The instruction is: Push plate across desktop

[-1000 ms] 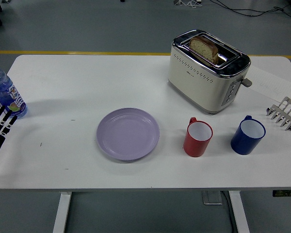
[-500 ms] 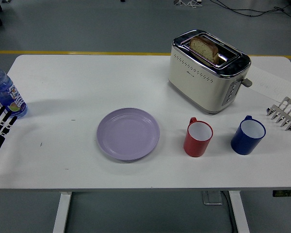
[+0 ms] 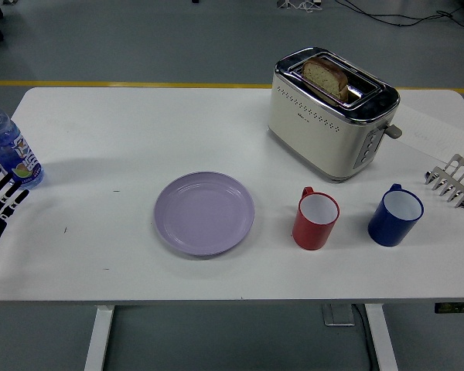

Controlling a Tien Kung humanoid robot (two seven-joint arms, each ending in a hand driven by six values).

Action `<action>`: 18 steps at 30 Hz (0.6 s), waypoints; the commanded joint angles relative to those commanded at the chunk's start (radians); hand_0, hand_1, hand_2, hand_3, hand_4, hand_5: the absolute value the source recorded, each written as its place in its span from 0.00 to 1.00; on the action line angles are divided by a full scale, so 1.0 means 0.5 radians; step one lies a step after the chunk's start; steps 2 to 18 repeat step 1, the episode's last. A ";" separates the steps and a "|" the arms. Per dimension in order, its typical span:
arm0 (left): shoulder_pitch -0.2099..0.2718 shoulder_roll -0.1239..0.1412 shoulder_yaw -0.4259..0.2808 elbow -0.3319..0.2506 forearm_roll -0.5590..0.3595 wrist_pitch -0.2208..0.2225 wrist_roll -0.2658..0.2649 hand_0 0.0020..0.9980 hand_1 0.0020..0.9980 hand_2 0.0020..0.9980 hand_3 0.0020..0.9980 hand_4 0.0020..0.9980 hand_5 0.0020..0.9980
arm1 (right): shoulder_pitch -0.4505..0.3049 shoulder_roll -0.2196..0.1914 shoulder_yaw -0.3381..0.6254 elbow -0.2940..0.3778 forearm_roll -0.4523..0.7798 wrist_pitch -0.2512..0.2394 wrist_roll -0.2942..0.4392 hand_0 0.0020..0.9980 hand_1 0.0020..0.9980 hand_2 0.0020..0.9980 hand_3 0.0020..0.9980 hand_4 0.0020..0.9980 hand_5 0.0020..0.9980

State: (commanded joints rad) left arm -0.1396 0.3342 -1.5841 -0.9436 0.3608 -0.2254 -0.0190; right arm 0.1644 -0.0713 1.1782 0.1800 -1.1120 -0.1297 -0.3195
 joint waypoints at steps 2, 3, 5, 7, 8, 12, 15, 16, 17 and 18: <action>0.001 -0.002 0.014 -0.008 0.034 0.033 -0.033 0.66 0.70 0.70 0.65 0.55 1.00 | -0.003 0.000 0.005 0.000 -0.008 0.001 0.000 0.53 0.48 0.61 0.55 0.25 0.20; 0.001 -0.002 0.014 -0.008 0.034 0.033 -0.033 0.66 0.70 0.70 0.65 0.55 1.00 | -0.003 0.000 0.005 0.000 -0.008 0.001 0.000 0.53 0.48 0.61 0.55 0.25 0.20; 0.001 -0.002 0.014 -0.008 0.034 0.033 -0.033 0.66 0.70 0.70 0.65 0.55 1.00 | -0.003 0.000 0.005 0.000 -0.008 0.001 0.000 0.53 0.48 0.61 0.55 0.25 0.20; 0.001 -0.002 0.014 -0.008 0.034 0.033 -0.033 0.66 0.70 0.70 0.65 0.55 1.00 | -0.003 0.000 0.005 0.000 -0.008 0.001 0.000 0.53 0.48 0.61 0.55 0.25 0.20; 0.001 -0.002 0.014 -0.008 0.034 0.033 -0.033 0.66 0.70 0.70 0.65 0.55 1.00 | -0.003 0.000 0.005 0.000 -0.008 0.001 0.000 0.53 0.48 0.61 0.55 0.25 0.20; 0.001 -0.002 0.014 -0.008 0.034 0.033 -0.033 0.66 0.70 0.70 0.65 0.55 1.00 | -0.003 0.000 0.005 0.000 -0.008 0.001 0.000 0.53 0.48 0.61 0.55 0.25 0.20; 0.001 -0.002 0.014 -0.008 0.034 0.033 -0.033 0.66 0.70 0.70 0.65 0.55 1.00 | -0.003 0.000 0.005 0.000 -0.008 0.001 0.000 0.53 0.48 0.61 0.55 0.25 0.20; 0.001 -0.002 0.014 -0.008 0.034 0.033 -0.033 0.66 0.70 0.70 0.65 0.55 1.00 | -0.003 0.000 0.005 0.000 -0.008 0.001 0.000 0.53 0.48 0.61 0.55 0.25 0.20; 0.001 -0.002 0.014 -0.008 0.034 0.033 -0.033 0.66 0.70 0.70 0.65 0.55 1.00 | -0.003 0.000 0.005 0.000 -0.008 0.001 0.000 0.53 0.48 0.61 0.55 0.25 0.20; 0.001 -0.002 0.014 -0.008 0.034 0.033 -0.033 0.66 0.70 0.70 0.65 0.55 1.00 | -0.003 0.000 0.005 0.000 -0.008 0.001 0.000 0.53 0.48 0.61 0.55 0.25 0.20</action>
